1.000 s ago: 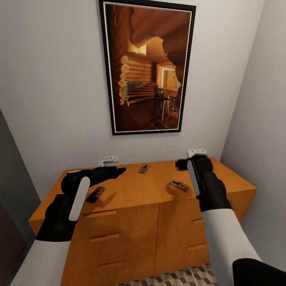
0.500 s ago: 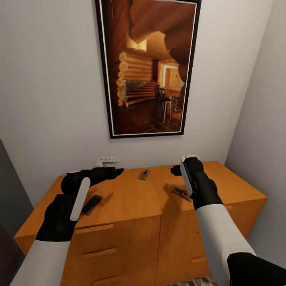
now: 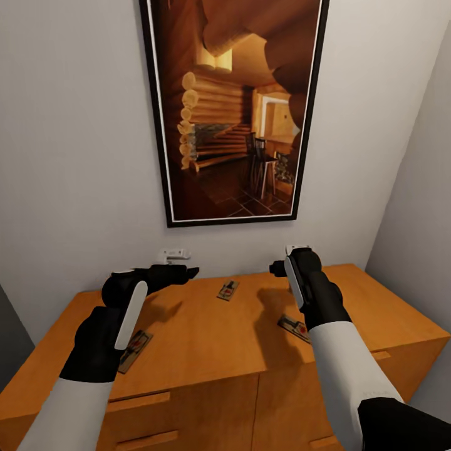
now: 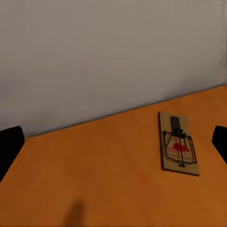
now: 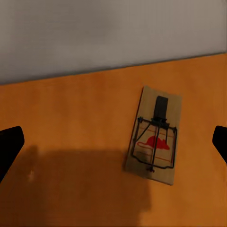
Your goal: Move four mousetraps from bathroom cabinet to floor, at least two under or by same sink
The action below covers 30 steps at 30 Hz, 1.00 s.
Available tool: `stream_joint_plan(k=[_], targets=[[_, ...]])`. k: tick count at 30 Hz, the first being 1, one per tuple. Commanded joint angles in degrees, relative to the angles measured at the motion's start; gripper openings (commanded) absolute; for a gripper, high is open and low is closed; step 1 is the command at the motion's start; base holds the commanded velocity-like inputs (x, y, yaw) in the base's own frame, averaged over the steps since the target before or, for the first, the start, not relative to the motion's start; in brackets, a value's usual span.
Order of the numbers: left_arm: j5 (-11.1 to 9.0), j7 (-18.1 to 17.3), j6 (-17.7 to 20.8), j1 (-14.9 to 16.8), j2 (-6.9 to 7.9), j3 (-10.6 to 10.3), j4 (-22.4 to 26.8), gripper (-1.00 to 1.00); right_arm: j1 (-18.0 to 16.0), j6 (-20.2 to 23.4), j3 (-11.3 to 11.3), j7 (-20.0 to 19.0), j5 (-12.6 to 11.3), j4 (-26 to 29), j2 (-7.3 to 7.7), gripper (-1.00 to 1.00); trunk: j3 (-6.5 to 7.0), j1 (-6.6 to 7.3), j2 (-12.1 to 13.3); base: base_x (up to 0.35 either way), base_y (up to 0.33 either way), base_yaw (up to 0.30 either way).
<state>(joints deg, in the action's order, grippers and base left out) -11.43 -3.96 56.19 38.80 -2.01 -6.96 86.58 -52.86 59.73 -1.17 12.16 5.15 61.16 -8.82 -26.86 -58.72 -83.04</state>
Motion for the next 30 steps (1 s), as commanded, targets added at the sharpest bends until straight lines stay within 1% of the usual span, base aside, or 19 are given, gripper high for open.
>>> stream_joint_plan(k=[1, 8, 15, 23, 25, 28, 29, 30], targets=[[0.1, -0.2, 0.3, 0.0, -0.02, 0.0, 0.0, 1.00, 0.0, 0.3, -0.1, -0.3, 0.5, 0.0, -0.06, 1.00, -0.07, -0.01, 0.0, 0.085, 0.000, 0.000], [0.2, -0.1, 0.2, 0.0, -0.12, -1.8, 0.0, 1.00, 0.0, 0.3, -0.1, -0.3, 0.6, 0.3, 0.21, 1.00, -0.07, -0.01, 0.0, 0.038, 0.000, 0.000], [0.2, 0.0, 0.2, 0.0, -0.17, -2.5, 0.0, 1.00, 0.0, 0.3, -0.1, -0.2, 0.5, 0.3, 0.55, 1.00, -0.07, -0.01, 0.0, 0.010, 0.000, 0.000], [0.2, 0.0, 0.3, 0.0, -0.15, -2.7, -0.2, 1.00, -0.1, 0.3, -0.3, -0.2, 0.4, 0.3, 0.88, 1.00, -0.07, -0.01, 0.0, 0.002, 0.000, 0.000], [0.2, 0.0, 0.3, 0.0, -0.13, -2.7, -0.2, 1.00, -0.1, 0.3, -0.4, -0.2, 0.4, 0.1, 1.27, 1.00, -0.07, -0.01, 0.0, 0.000, 0.000, 0.000], [0.2, 0.0, 0.3, 0.0, -0.12, -2.8, -0.3, 1.00, -0.1, 0.3, -0.7, -0.1, 0.3, -0.4, 2.53, 1.00, -0.07, -0.01, 0.0, 0.000, 0.000, 0.000], [0.2, 0.0, 0.3, 0.0, -0.12, -2.8, -0.3, 1.00, -0.1, 0.3, -0.7, -0.1, 0.3, -0.4, 2.53, 1.00, -0.07, -0.01, 0.0, 0.000, 0.000, 0.000], [0.2, 0.0, 0.3, 0.0, -0.12, -2.8, -0.3, 1.00, -0.1, 0.3, -0.8, -0.1, 0.3, -0.6, 3.09, 1.00, -0.07, -0.01, 0.0, 0.000, 0.000, 0.000]])
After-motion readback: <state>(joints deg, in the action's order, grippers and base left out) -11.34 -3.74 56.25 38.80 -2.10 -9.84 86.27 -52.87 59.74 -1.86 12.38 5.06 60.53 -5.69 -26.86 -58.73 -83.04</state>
